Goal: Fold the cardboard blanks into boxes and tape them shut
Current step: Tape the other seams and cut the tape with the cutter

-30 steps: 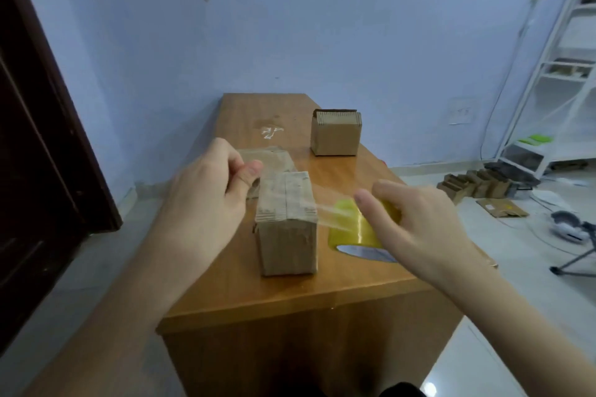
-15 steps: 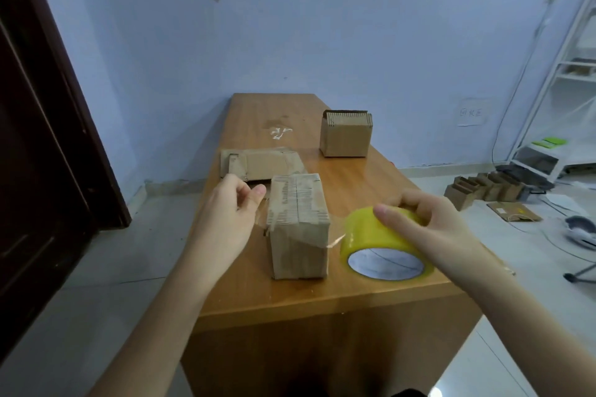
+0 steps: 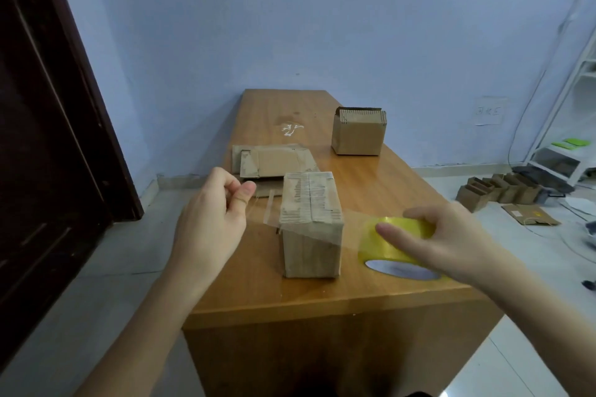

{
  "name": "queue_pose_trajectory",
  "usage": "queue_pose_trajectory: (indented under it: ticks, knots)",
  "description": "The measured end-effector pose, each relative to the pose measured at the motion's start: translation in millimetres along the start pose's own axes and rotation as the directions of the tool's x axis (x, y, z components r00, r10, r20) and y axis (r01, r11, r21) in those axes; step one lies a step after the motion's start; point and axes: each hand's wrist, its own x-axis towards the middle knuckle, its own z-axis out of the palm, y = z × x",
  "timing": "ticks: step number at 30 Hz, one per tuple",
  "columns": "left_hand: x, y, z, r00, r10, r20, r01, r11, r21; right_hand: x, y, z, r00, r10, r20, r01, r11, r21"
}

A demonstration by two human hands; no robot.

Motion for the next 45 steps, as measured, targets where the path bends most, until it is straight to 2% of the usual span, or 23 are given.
queue_pose_trajectory:
  ticks: [3, 6, 10, 14, 21, 26, 31, 35, 38, 40, 41, 44, 45]
  knots:
    - [5, -6, 1, 0.991, -0.125, 0.046, 0.13, 0.982, -0.138, 17, 2, -4, 0.994, 0.104, 0.023, -0.107, 0.971, 0.213]
    - [4, -12, 7, 0.966, -0.225, 0.129, 0.252, 0.93, -0.266, 32, 9, 1, 0.987, 0.153, 0.049, -0.16, 0.96, 0.229]
    - [2, -20, 18, 0.946, -0.28, 0.164, 0.321, 0.884, -0.341, 50, 13, 2, 0.982, 0.178, 0.057, -0.185, 0.97, 0.159]
    - [1, -26, 28, 0.938, -0.292, 0.188, 0.341, 0.875, -0.343, 60, 12, 2, 0.971, 0.212, 0.111, -0.214, 0.977, 0.007]
    - [2, -38, 38, 0.937, -0.285, 0.201, 0.337, 0.886, -0.317, 65, 23, 6, 0.953, 0.248, 0.176, -0.244, 0.969, -0.043]
    - [-7, -42, 59, 0.875, -0.345, 0.34, 0.449, 0.842, -0.3, 67, 27, 25, 0.903, 0.314, 0.292, -0.273, 0.947, -0.171]
    - [-15, -38, 72, 0.841, -0.38, 0.386, 0.52, 0.764, -0.381, 65, 33, 32, 0.862, 0.33, 0.386, -0.313, 0.944, -0.106]
    - [-21, -30, 82, 0.804, -0.422, 0.419, 0.584, 0.695, -0.42, 68, 30, 40, 0.861, 0.293, 0.415, -0.286, 0.955, -0.082]
    - [-25, -30, 86, 0.794, -0.435, 0.425, 0.598, 0.685, -0.415, 67, 28, 45, 0.863, 0.285, 0.418, -0.289, 0.956, -0.055]
    - [-30, -30, 87, 0.764, -0.449, 0.463, 0.632, 0.661, -0.403, 66, 29, 45, 0.865, 0.29, 0.409, -0.303, 0.952, -0.034]
    - [-33, -30, 86, 0.755, -0.437, 0.488, 0.638, 0.662, -0.394, 65, 29, 45, 0.867, 0.293, 0.404, -0.306, 0.951, -0.033]
    - [-31, -30, 86, 0.78, -0.379, 0.498, 0.575, 0.748, -0.331, 65, 29, 45, 0.872, 0.284, 0.399, -0.298, 0.954, -0.027]
    - [-28, -30, 84, 0.751, -0.402, 0.524, 0.609, 0.728, -0.315, 66, 28, 45, 0.87, 0.287, 0.401, -0.301, 0.953, -0.028]
